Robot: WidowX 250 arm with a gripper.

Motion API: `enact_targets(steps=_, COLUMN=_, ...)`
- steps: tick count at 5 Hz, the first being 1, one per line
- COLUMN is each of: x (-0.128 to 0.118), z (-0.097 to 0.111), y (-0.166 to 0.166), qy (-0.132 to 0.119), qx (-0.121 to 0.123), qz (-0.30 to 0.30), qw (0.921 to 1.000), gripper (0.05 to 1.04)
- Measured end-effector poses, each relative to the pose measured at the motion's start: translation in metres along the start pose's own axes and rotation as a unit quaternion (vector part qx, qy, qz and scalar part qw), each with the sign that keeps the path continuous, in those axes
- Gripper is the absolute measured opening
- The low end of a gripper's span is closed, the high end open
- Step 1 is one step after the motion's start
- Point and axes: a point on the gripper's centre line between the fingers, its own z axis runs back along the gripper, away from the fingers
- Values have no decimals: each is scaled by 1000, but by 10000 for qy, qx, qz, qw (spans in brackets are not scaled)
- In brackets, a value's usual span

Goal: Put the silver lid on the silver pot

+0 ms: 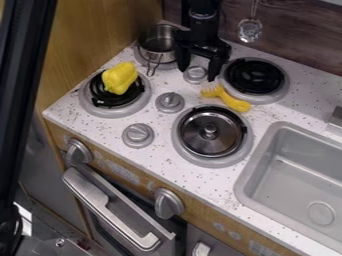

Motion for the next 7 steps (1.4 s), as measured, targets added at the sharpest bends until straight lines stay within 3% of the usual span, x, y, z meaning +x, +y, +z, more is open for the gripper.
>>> enact_targets(steps=1, x=-9, z=-20, y=-1, qy=259, qx=-35, qz=15, qw=9997, gripper=999)
enact_targets(steps=2, x=-37, z=-38, y=-12, qy=480, qx=-198, qz=28, qw=9986, gripper=999)
enact_targets(steps=3, x=-44, z=-26, y=-29, qy=289, qx=-184, qz=-163, qw=9993, gripper=999)
enact_targets(steps=5, x=-61, z=-35, y=-39, qy=306, qx=-190, qz=-126, qw=9993, gripper=999)
enact_targets(steps=7, x=-64, z=-34, y=-38, qy=245, qx=5, qz=-232, qw=9994, gripper=999)
